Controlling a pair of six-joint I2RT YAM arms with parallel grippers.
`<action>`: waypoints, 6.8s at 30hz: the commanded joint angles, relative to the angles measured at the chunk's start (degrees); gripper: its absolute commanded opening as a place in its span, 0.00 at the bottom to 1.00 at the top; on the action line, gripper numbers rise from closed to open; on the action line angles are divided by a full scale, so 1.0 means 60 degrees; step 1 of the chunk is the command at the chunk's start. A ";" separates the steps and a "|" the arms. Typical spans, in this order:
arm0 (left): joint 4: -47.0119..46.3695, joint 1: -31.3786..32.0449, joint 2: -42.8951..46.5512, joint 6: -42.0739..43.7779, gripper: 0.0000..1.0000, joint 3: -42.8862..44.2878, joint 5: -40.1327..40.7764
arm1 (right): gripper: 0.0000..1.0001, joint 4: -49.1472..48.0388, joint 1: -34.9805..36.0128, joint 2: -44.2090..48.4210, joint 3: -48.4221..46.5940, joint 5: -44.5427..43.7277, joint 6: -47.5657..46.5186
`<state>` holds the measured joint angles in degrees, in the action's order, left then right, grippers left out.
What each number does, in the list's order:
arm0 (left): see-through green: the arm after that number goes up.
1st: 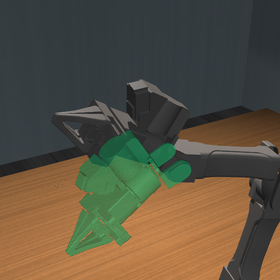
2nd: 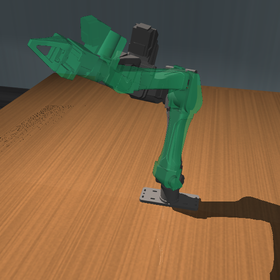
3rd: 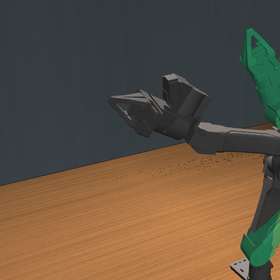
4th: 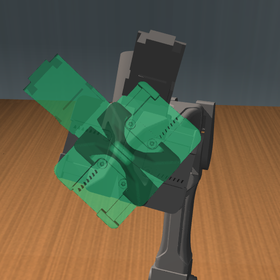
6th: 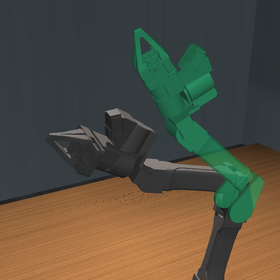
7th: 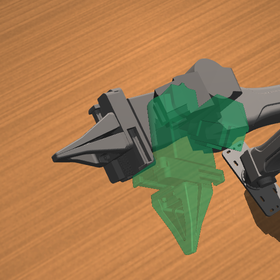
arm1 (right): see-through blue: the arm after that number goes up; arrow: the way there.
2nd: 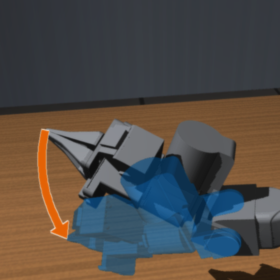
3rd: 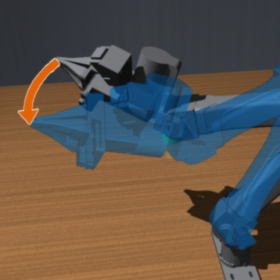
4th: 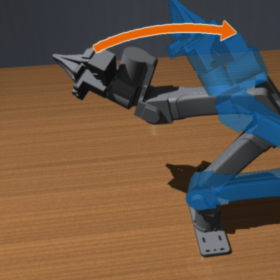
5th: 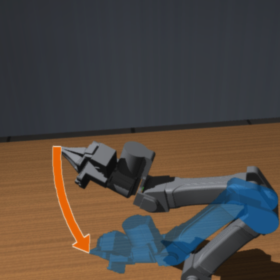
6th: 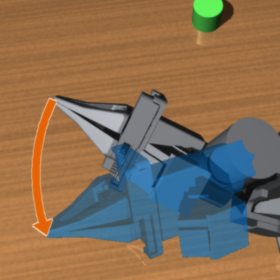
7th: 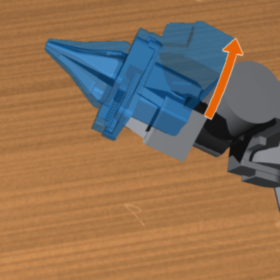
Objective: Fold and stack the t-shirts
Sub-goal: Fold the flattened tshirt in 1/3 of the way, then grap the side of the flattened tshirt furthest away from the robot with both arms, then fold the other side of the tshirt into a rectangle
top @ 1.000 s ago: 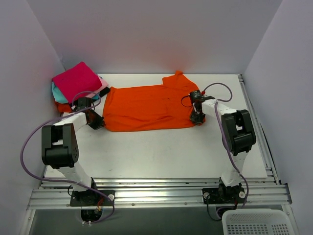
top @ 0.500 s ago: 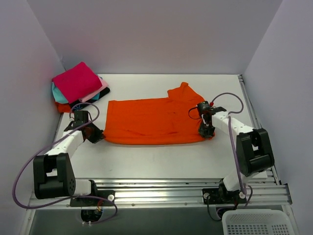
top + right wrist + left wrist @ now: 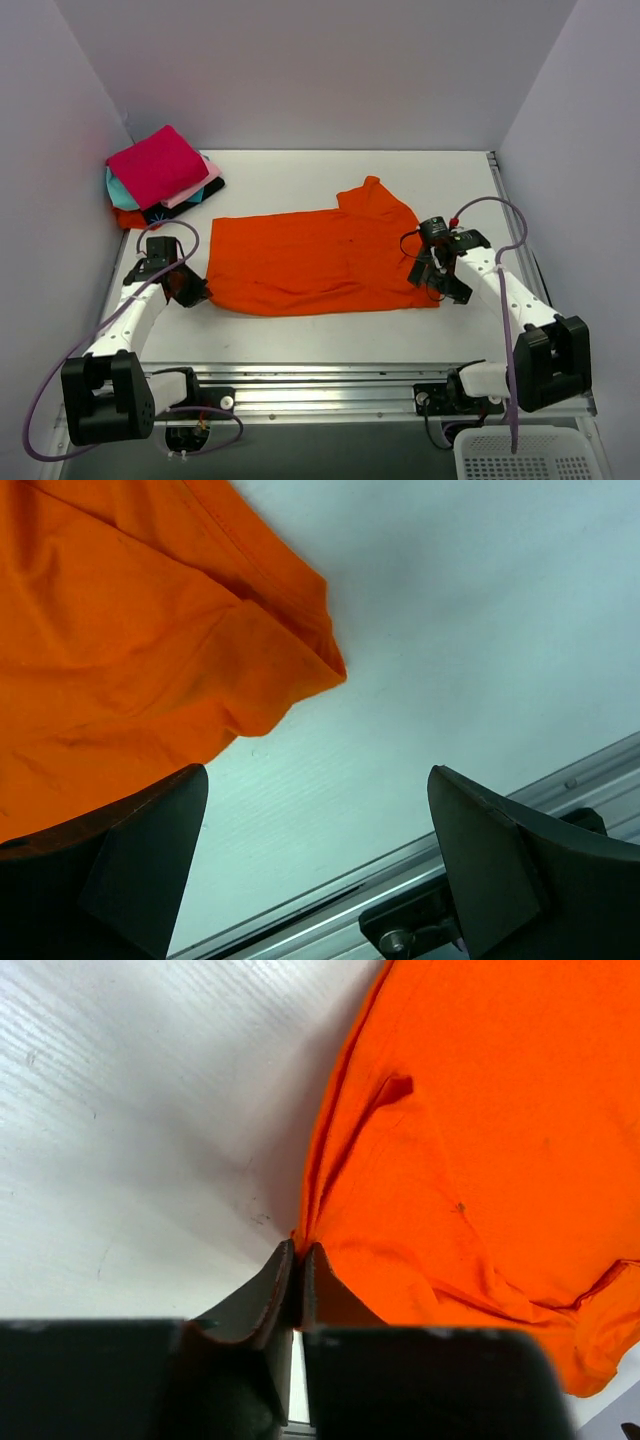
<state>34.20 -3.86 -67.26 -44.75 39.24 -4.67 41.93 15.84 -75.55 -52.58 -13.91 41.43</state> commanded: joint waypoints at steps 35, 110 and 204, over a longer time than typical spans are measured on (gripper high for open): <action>-0.2213 -0.0338 -0.6687 -0.0042 0.77 0.7521 -0.1273 | 0.86 -0.3367 -0.0515 -1.1562 -1.3019 0.2670 -0.2467; -0.3370 -0.0676 -0.9723 -0.0305 0.71 0.8284 -0.2254 | 0.00 -0.3971 -0.0852 -1.2062 -1.1745 0.1557 -0.1500; -0.4703 -0.0382 -0.4539 -0.0203 0.02 0.4315 -0.3002 | 0.00 -0.3356 -0.1262 -0.4124 -0.6371 0.1161 -0.1910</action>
<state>8.01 -6.11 -99.11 -46.89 66.65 -21.71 20.84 7.97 -106.28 -93.14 -5.23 30.28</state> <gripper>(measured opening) 0.031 0.022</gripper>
